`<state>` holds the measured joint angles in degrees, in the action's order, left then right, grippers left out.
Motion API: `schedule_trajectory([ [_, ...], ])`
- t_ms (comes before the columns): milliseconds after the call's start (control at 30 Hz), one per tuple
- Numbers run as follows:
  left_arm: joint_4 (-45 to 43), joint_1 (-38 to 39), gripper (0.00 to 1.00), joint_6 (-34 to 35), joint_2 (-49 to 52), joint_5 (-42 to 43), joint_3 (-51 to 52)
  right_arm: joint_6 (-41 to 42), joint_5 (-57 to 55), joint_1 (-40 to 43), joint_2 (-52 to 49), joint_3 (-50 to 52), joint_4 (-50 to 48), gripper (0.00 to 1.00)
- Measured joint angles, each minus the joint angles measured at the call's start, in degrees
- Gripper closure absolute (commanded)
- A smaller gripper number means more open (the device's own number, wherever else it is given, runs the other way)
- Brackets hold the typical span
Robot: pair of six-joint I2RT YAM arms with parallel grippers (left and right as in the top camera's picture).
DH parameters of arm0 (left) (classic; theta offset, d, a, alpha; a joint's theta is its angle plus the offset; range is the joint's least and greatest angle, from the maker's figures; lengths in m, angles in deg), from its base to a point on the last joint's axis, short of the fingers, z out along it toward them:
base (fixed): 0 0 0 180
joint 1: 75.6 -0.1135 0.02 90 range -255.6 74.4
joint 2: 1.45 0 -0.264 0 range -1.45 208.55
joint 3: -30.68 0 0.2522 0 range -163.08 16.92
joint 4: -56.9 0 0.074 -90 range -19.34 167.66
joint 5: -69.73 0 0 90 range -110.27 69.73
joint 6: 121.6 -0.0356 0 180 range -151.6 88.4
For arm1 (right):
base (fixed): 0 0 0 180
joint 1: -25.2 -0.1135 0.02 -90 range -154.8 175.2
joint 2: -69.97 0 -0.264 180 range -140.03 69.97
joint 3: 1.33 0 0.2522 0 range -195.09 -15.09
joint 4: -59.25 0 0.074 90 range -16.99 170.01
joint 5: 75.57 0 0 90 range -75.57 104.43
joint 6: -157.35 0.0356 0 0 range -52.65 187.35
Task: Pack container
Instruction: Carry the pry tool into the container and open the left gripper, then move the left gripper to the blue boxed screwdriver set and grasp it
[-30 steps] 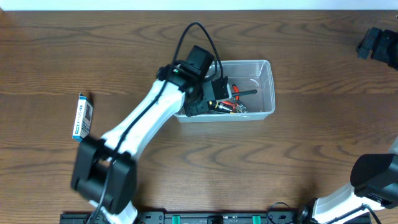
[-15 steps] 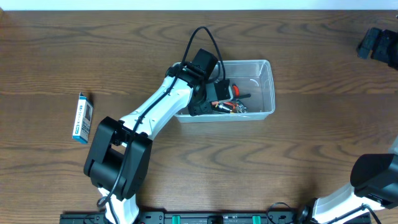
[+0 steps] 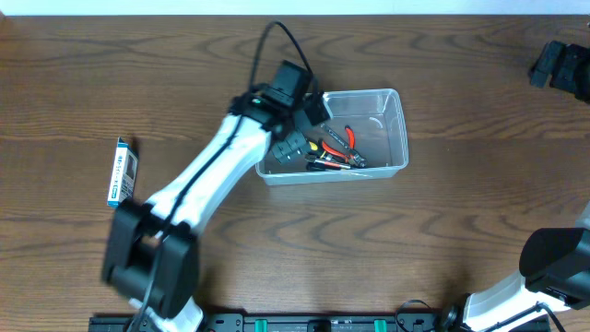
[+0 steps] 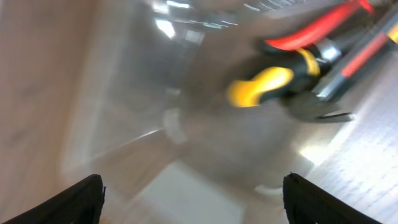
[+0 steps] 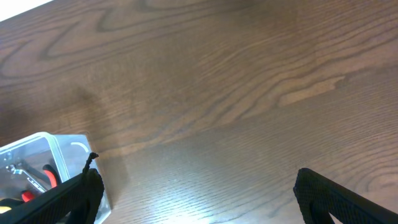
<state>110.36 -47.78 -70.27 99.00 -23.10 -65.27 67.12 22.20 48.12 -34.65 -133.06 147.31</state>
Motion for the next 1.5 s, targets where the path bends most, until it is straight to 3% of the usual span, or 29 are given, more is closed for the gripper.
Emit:
schedule_trajectory([
  [67, -0.04, -0.9, 0.01, 2.1, -4.85, -2.14, 0.0, 0.0, 0.0, 0.0, 0.0, 0.0, 0.0, 0.01],
  [267, 2.64, -7.39, 0.02, 10.4, -19.37, -7.85, -0.33, -0.22, 0.0, 0.0, 0.0, 0.0, -0.02, 0.01],
  [467, 13.49, -23.74, 0.02, 16.24, -23.21, -9.42, -1.01, -0.24, 0.0, 0.0, 0.0, 0.0, -0.02, 0.01],
  [667, 15.85, -38.91, 0.02, 17.99, -18.38, -4.83, -0.31, -0.42, 0.0, 0.0, 0.0, 0.0, 0.0, 0.01],
  [867, 15.85, -47.01, 0.02, 18.51, -11.76, -0.7, -0.28, -0.48, 0.0, 0.0, 0.0, 0.0, -0.04, 0.01],
  [1433, 13.75, -49.75, 0.0, 18.91, 12.5, 1.49, -0.04, -2.23, -0.04, 0.0, 0.0, 0.0, 0.52, 0.01],
  [1500, 13.66, -49.75, 0.04, 18.82, 14.8, 1.6, 0.0, -2.51, -0.11, 0.0, 0.0, 0.0, 0.74, 0.01],
])
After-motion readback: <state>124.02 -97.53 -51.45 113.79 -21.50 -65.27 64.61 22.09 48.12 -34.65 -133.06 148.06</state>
